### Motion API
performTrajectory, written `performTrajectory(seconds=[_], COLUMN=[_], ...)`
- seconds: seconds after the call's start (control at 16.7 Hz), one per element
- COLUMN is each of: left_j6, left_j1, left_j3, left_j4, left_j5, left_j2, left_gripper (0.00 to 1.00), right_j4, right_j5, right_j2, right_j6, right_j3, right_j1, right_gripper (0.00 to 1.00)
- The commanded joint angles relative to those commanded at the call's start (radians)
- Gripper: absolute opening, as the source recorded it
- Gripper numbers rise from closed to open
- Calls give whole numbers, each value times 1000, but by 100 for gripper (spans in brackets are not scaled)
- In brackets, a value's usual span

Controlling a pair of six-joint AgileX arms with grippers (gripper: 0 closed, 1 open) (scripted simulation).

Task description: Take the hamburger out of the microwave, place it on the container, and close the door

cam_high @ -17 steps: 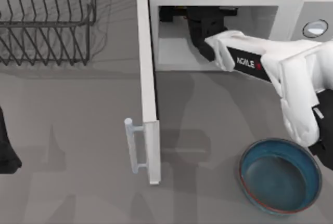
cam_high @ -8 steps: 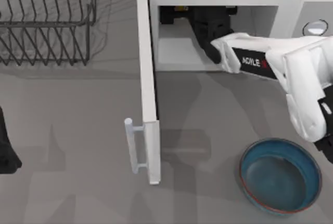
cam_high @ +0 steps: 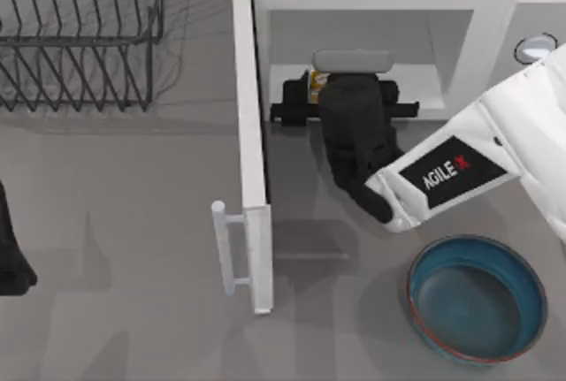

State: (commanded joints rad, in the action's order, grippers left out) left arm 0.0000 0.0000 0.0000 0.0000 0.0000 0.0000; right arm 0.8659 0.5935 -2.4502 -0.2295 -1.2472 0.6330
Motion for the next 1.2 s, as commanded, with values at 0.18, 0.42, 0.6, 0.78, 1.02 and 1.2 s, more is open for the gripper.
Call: performTrajectory(seconds=[0.18, 0.42, 0.6, 0.78, 1.02, 1.2], left_j6=[0, 0, 0, 0, 0, 0], left_j1=[0, 0, 0, 0, 0, 0], left_j3=[0, 0, 0, 0, 0, 0], left_j4=[0, 0, 0, 0, 0, 0], left_j5=[0, 0, 0, 0, 0, 0], left_j2=[0, 0, 0, 0, 0, 0], left_gripper=[100, 100, 100, 100, 100, 100], right_j4=[61, 69, 46, -54, -224, -251], right_j5=[20, 23, 11, 9, 8, 7], right_j2=[56, 64, 73, 167, 317, 344], right_j6=[-8, -9, -9, -9, -10, -11], right_j3=[96, 108, 90, 84, 69, 66], right_j1=[22, 25, 13, 12, 13, 13], right_gripper=[0, 0, 0, 0, 0, 0])
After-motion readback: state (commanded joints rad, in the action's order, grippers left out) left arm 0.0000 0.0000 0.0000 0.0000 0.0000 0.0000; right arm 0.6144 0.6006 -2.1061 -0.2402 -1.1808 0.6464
